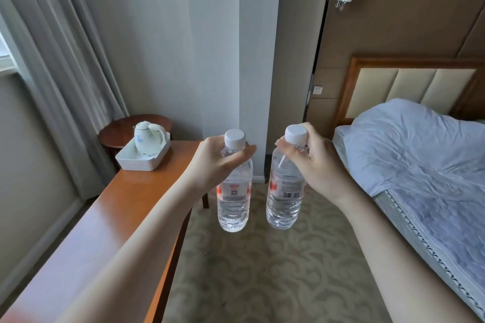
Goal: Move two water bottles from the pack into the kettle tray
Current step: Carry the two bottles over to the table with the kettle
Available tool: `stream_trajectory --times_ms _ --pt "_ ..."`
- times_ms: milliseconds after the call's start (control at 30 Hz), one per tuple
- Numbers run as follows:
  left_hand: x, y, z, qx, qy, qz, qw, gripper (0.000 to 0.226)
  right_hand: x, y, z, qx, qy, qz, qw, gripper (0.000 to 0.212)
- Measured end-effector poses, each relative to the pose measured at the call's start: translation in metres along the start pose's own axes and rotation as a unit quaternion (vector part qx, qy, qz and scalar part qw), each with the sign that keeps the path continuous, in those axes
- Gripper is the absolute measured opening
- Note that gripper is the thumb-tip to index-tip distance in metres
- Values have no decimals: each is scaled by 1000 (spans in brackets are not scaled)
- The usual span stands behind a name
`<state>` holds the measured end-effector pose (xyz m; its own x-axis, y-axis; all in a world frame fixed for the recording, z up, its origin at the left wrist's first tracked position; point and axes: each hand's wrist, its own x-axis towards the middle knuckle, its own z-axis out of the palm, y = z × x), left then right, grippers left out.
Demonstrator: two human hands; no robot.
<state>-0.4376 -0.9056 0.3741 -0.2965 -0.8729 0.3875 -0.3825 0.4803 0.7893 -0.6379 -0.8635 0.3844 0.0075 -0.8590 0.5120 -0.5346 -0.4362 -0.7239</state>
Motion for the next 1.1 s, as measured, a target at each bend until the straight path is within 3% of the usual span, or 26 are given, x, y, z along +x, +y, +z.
stream_trajectory --times_ms 267,567,900,1100 --pt "109 -57 18 -5 -2 -26 1000 35 110 77 12 -5 -22 2 1000 46" --pt "255 -130 33 11 69 -44 997 31 266 177 34 24 -95 -42 994 23" --pt "363 -223 4 10 155 -99 983 44 425 247 114 63 -179 -70 979 36" --pt "411 -315 -31 33 186 -137 972 27 504 285 206 84 -241 -88 963 44"
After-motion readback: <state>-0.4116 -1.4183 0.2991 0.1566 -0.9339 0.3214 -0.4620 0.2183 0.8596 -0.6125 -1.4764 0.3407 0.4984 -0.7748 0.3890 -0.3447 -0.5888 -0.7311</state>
